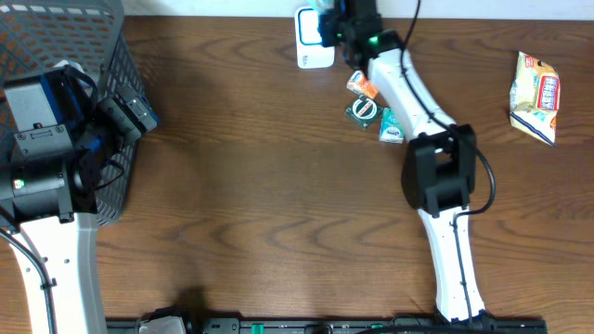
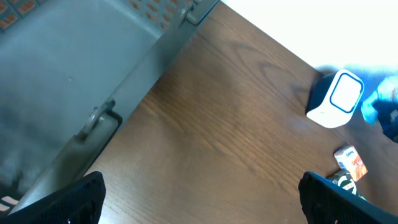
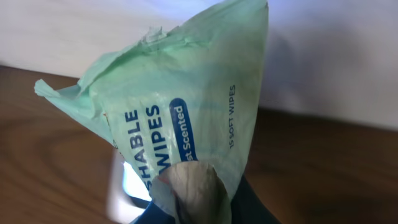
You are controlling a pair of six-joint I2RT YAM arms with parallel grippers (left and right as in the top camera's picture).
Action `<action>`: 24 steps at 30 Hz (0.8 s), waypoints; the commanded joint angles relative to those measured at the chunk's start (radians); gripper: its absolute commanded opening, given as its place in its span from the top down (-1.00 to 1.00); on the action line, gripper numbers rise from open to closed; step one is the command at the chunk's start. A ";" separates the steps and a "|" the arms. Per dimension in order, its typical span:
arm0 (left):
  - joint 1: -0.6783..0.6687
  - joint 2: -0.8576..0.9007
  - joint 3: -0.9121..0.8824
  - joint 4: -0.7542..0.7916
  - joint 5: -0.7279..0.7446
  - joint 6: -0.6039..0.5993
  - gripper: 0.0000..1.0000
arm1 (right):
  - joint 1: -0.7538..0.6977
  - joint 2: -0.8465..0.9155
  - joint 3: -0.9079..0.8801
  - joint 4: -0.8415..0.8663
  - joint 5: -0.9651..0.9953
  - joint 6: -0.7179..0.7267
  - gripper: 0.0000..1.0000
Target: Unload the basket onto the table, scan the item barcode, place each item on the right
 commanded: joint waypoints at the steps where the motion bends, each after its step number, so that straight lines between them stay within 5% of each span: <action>1: 0.005 0.000 0.001 -0.002 -0.010 0.013 -0.96 | -0.100 -0.080 0.026 -0.097 0.122 -0.074 0.98; 11: 0.005 0.000 0.001 -0.002 -0.010 0.013 -0.95 | -0.349 -0.109 0.025 -0.517 0.341 -0.257 0.97; 14: 0.005 0.000 0.001 -0.002 -0.010 0.013 -0.95 | -0.419 -0.109 0.025 -0.595 0.338 -0.256 0.80; 15: 0.005 0.000 0.001 -0.002 -0.010 0.013 -0.95 | -0.436 -0.109 0.025 -0.612 0.337 -0.256 0.67; 18: 0.005 0.000 0.001 -0.002 -0.010 0.013 -0.96 | -0.484 -0.109 0.025 -0.662 0.336 -0.224 -0.99; 24: 0.005 0.000 0.001 -0.002 -0.010 0.013 -0.95 | -0.504 -0.109 0.025 -0.741 0.061 -0.142 -0.99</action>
